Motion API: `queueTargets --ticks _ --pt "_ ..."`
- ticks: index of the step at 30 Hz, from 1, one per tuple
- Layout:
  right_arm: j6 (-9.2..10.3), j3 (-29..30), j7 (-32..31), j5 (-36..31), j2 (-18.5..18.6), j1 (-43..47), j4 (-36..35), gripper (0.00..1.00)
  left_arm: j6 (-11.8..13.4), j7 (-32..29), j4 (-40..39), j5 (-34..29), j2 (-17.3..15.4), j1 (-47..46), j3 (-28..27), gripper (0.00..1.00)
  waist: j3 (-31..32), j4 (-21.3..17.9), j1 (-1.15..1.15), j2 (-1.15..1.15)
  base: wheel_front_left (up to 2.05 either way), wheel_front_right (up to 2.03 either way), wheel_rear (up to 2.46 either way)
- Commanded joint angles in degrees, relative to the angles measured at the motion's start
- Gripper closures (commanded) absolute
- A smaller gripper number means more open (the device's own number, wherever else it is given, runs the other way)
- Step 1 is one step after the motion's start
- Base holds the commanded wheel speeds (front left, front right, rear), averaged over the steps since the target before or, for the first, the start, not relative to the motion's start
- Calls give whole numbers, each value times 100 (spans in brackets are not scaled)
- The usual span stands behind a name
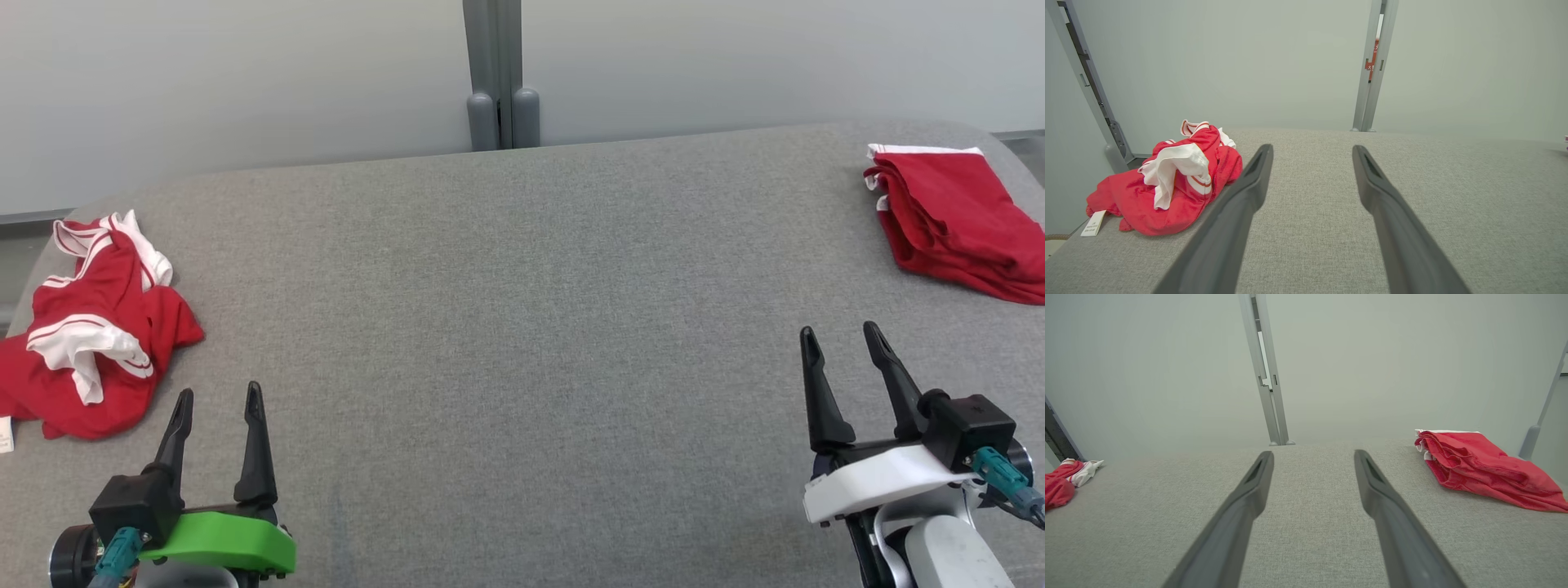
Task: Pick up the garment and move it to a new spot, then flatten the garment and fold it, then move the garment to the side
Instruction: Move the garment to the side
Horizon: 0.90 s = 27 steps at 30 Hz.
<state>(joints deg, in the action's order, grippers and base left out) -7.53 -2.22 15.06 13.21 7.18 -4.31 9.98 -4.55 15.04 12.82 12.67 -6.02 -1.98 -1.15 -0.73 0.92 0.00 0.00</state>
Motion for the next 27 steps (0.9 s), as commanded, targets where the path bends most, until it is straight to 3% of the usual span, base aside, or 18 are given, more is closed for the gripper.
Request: queueTargets --ticks 1,27 --pt "7 39 15 -61 -37 102 -52 0 -16 17 4 9 -4 64 -1 0 44 11 0 0 0 0 0" --pt "8 201 15 -186 -147 248 15 0 45 17 81 110 -184 3 80 0 29 54 0 0 0 0 0"
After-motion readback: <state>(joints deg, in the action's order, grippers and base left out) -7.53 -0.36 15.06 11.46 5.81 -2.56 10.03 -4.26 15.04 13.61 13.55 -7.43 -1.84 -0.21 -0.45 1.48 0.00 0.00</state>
